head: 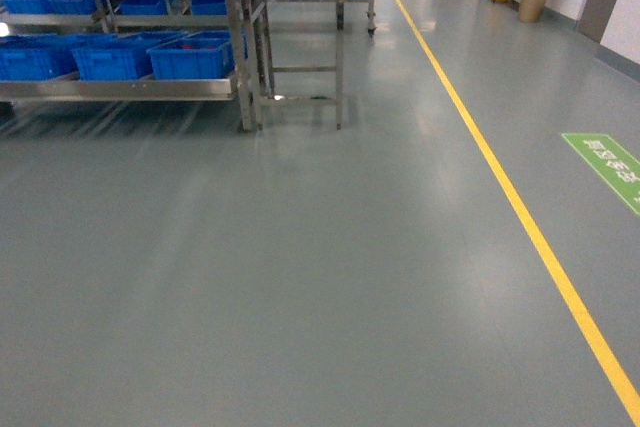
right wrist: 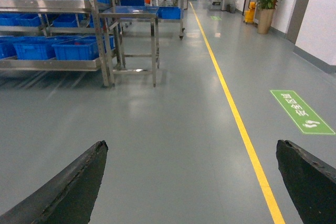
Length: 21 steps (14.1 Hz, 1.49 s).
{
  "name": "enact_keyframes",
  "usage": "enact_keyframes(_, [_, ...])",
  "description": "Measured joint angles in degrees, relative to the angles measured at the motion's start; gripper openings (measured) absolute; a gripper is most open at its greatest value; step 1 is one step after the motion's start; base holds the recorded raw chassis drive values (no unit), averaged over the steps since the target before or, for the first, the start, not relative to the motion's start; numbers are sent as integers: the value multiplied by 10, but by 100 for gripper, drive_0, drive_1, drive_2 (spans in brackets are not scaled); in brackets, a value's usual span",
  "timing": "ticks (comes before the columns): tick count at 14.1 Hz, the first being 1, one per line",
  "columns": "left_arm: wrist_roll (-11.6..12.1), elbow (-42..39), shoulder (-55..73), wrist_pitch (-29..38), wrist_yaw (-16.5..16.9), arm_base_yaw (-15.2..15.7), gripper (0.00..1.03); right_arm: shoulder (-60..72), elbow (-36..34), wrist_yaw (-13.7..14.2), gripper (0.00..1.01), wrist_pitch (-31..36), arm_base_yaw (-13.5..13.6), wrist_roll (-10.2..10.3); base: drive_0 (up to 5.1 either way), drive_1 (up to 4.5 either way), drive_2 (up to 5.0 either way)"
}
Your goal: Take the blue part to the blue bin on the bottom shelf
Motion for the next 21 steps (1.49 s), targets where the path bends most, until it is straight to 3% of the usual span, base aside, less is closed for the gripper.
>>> enact_keyframes(21, [6,0,1,0,0,0,45,0,0,0,98,-1,0,0,-4,414,-422])
